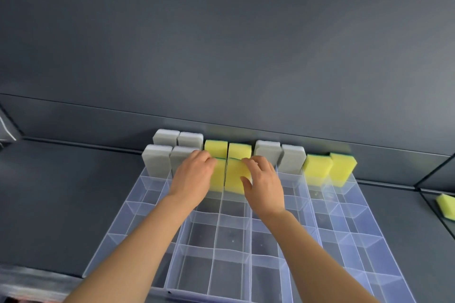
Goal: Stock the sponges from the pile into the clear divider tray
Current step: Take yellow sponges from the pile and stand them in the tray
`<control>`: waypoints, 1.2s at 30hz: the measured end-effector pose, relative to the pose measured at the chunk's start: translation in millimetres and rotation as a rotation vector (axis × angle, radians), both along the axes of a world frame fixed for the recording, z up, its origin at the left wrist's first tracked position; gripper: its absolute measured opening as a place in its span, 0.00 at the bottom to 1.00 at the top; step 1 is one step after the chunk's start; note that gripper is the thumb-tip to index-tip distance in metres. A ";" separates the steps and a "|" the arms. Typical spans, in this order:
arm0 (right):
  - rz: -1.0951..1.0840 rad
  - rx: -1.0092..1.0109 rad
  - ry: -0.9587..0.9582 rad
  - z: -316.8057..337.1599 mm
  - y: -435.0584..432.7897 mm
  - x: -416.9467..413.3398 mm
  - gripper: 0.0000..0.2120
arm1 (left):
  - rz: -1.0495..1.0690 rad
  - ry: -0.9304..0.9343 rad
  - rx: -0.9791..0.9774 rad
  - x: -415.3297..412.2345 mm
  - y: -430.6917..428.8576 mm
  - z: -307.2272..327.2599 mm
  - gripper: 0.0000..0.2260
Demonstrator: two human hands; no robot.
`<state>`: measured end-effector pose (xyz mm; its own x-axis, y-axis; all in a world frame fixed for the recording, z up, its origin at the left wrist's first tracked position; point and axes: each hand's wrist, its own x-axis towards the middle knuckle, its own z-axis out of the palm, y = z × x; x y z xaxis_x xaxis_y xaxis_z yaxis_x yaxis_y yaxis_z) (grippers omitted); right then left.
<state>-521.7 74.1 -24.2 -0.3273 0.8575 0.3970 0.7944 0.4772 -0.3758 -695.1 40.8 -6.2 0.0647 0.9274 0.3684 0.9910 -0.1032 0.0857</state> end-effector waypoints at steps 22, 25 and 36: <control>-0.443 -0.116 -0.217 23.6 -88.1 169.0 0.22 | -0.390 0.075 0.026 144.1 -14.0 18.2 0.16; -0.516 -0.127 -0.223 24.1 -106.3 210.7 0.21 | -0.450 0.105 -0.008 187.4 -16.0 17.6 0.15; -0.644 -0.207 -0.285 22.1 -167.5 378.0 0.20 | -0.599 0.105 0.004 365.2 -43.7 19.3 0.13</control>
